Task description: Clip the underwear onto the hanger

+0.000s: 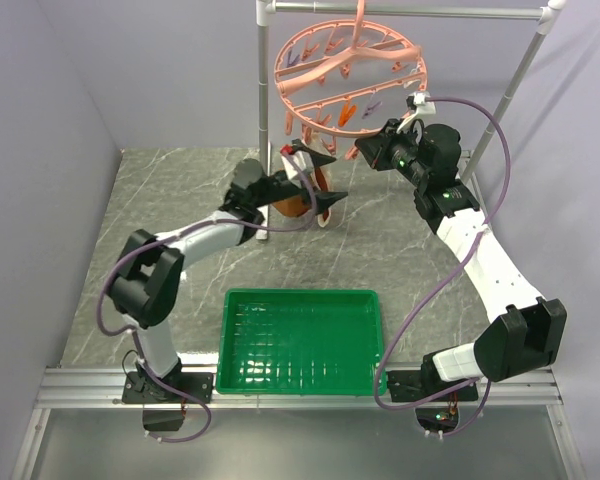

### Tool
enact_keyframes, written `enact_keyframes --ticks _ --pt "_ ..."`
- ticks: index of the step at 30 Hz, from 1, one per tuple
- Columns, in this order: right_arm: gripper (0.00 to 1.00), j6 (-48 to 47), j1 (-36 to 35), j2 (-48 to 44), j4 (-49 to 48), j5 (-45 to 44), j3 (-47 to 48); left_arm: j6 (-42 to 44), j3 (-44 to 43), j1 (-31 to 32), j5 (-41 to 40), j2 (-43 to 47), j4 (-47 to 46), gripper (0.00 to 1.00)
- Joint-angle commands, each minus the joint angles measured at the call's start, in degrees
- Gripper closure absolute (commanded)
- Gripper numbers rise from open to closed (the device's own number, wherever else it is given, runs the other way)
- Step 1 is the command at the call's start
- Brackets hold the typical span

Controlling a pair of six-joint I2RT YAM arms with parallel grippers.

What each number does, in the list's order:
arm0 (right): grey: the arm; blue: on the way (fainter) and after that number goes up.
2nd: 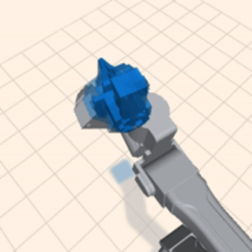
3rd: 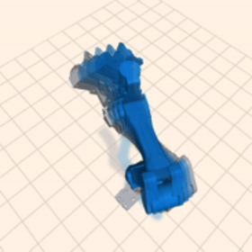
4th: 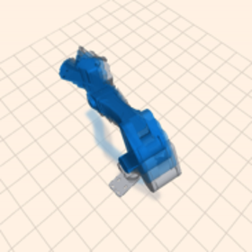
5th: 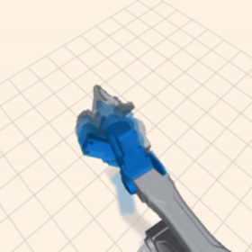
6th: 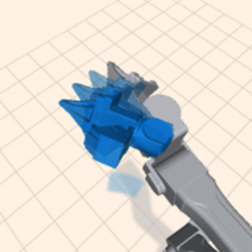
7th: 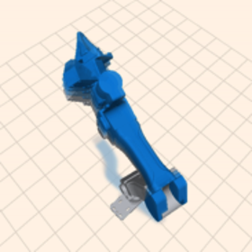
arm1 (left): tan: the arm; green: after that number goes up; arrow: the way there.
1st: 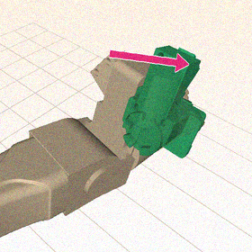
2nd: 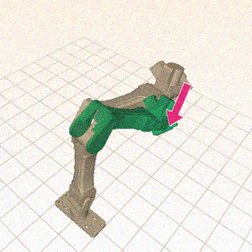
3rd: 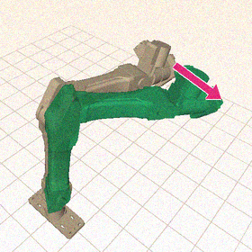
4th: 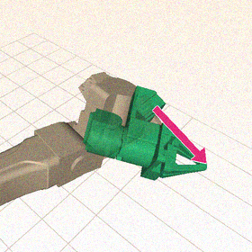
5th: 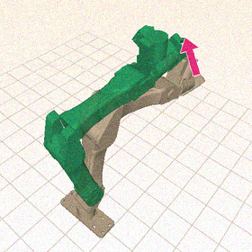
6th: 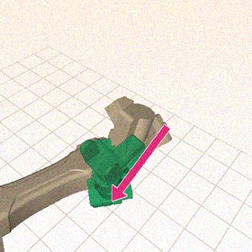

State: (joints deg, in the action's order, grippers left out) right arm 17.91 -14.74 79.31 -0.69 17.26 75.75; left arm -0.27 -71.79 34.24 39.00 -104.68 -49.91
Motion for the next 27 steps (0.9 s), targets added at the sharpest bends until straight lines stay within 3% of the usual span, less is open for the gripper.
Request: enact_keyframes --ticks 1,3,5,6,7,8,9,10,12,14,17,27 --pt "1.0 -1.6 0.5 -1.5 -3.1 1.5 1.2 9.6 1.6 -3.7 12.0 6.2 8.3 0.07" --pt "1.0 -1.9 0.5 -1.3 -3.0 2.2 1.5 20.4 1.5 -4.5 17.6 8.8 14.9 0.07" --pt "1.0 -1.8 0.6 -1.3 -2.8 2.5 1.7 30.7 -0.6 -5.2 23.1 10.8 31.4 0.07" --pt "1.0 -1.7 0.6 -1.2 -2.9 3.3 1.7 45.2 -2.0 -5.1 23.7 11.2 39.1 0.06" --pt "1.0 -1.7 0.8 -1.2 -3.1 3.7 1.6 53.8 -5.9 -5.2 23.7 11.2 57.4 0.06" --pt "1.0 -1.8 0.7 -1.2 -3.4 3.9 1.5 62.3 -7.7 -5.1 24.0 10.5 65.0 0.05" --pt "1.0 -1.7 0.8 -1.2 -3.4 4.4 1.5 75.7 -11.1 -5.1 22.6 10.0 71.1 0.04" --pt "1.0 -1.8 0.8 -1.0 -3.4 4.7 1.5 81.4 -12.8 -5.0 21.5 9.4 82.3 0.03" --pt "1.0 -1.8 0.9 -0.7 -3.5 5.0 1.7 96.6 -17.4 -4.5 16.2 7.4 91.5 0.01" --pt "1.0 -1.4 1.0 -0.6 -3.6 5.9 1.7 103.5 -19.9 -3.7 11.6 5.7 99.7 0.01" --pt "1.0 -1.1 0.9 -0.5 -4.1 6.6 1.4 112.5 -23.7 -2.4 4.1 3.9 104.2 0.01" --pt "1.0 -0.2 0.9 0.0 -4.6 7.6 1.8 117.2 -23.4 2.4 -11.2 2.6 95.5 0.01"
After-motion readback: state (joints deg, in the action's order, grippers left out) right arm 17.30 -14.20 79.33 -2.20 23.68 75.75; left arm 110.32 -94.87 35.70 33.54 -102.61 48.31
